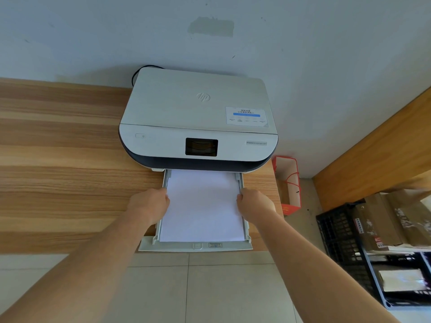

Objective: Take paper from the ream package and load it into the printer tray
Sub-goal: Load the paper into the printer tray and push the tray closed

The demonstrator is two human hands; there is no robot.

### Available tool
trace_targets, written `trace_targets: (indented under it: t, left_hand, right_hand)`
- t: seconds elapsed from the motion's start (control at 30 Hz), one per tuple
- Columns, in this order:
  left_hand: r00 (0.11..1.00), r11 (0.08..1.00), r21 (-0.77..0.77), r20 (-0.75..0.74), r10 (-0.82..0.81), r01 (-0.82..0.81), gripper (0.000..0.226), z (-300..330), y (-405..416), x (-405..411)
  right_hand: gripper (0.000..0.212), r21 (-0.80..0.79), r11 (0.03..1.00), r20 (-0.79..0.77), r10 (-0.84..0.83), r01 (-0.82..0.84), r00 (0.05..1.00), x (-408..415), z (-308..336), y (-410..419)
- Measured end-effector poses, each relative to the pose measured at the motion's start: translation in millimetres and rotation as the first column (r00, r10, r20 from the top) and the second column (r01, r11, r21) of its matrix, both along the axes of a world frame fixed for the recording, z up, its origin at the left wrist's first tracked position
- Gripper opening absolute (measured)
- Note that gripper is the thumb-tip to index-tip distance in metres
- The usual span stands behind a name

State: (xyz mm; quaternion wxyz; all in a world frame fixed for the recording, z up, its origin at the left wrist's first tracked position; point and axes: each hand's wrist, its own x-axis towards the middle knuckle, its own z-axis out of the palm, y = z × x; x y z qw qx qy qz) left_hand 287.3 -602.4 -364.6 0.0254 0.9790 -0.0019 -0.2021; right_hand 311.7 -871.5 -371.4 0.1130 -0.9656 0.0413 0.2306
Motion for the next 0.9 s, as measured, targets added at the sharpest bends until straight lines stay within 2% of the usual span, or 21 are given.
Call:
trace_targets:
  t: [0.37, 0.63, 0.77, 0.9]
  left_hand:
    - [0.999, 0.999, 0.003, -0.034, 0.038, -0.038, 0.026, -2, -7, 1]
    - [0.998, 0.996, 0.093, -0.061, -0.012, 0.017, 0.025, -7, -5, 2]
    - [0.998, 0.999, 0.034, -0.061, 0.000, 0.002, 0.024, -8, -6, 2]
    - [0.995, 0.991, -0.105, 0.049, 0.088, -0.083, 0.033, -8, 0, -7]
  right_hand:
    - [0.029, -0.104, 0.991, -0.041, 0.079, -0.083, 0.996, 0, 1, 7]
    - [0.029, -0.106, 0.994, -0.024, 0.032, -0.035, 0.999, -2, -2, 8]
    - [0.029, -0.093, 0.995, -0.027, 0.021, -0.024, 0.999, -4, -2, 8]
    - [0.031, 0.045, 0.999, -0.004, 0.000, 0.000, 1.000, -6, 1, -1]
